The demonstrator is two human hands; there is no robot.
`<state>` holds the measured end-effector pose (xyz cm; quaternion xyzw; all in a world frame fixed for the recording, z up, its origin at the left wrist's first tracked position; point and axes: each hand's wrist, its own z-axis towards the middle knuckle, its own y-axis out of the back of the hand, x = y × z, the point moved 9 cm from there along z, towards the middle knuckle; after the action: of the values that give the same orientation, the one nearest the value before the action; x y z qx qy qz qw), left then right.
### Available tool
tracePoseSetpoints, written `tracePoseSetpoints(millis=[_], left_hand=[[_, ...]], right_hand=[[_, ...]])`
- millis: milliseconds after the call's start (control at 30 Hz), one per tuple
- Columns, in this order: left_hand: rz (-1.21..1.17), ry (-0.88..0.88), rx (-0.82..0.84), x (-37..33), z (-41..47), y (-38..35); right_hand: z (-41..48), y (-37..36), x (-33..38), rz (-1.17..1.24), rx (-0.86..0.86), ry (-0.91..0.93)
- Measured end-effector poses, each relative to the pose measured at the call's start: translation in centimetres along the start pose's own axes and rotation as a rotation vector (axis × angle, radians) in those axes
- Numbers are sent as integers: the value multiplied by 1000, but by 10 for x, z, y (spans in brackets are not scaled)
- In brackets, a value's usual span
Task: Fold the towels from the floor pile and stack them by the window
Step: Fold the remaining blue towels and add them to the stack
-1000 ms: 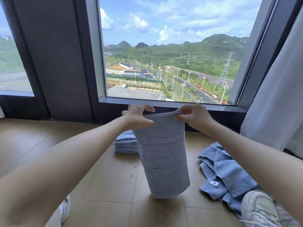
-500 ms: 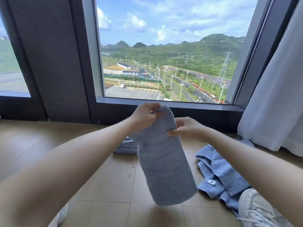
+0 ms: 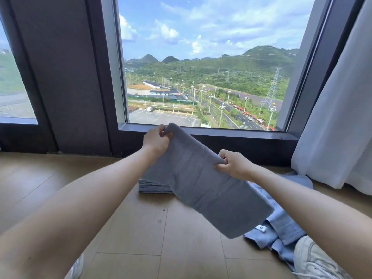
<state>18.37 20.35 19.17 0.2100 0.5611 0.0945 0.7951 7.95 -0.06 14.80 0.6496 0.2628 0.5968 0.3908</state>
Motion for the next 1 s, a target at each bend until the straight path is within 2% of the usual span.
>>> tracePoseSetpoints(millis=[100, 200, 267, 433, 567, 767, 1000], left_hand=[[-38, 53, -45, 5, 1, 1], [-39, 93, -115, 9, 3, 13], [-24, 107, -156, 15, 4, 24], [-37, 178, -230, 36, 7, 45], [-103, 238, -291, 49, 8, 57], [-90, 268, -326, 55, 7, 67], [-59, 337, -325, 65, 8, 73]], right_hand=[[1, 5, -1, -94, 21, 26], [-1, -2, -8, -378, 137, 38], [-2, -1, -17, -447, 151, 25], [-4, 15, -18, -288, 127, 11], [-4, 8, -22, -297, 154, -8], [1, 17, -25, -315, 86, -80], [9, 27, -33, -207, -23, -128]])
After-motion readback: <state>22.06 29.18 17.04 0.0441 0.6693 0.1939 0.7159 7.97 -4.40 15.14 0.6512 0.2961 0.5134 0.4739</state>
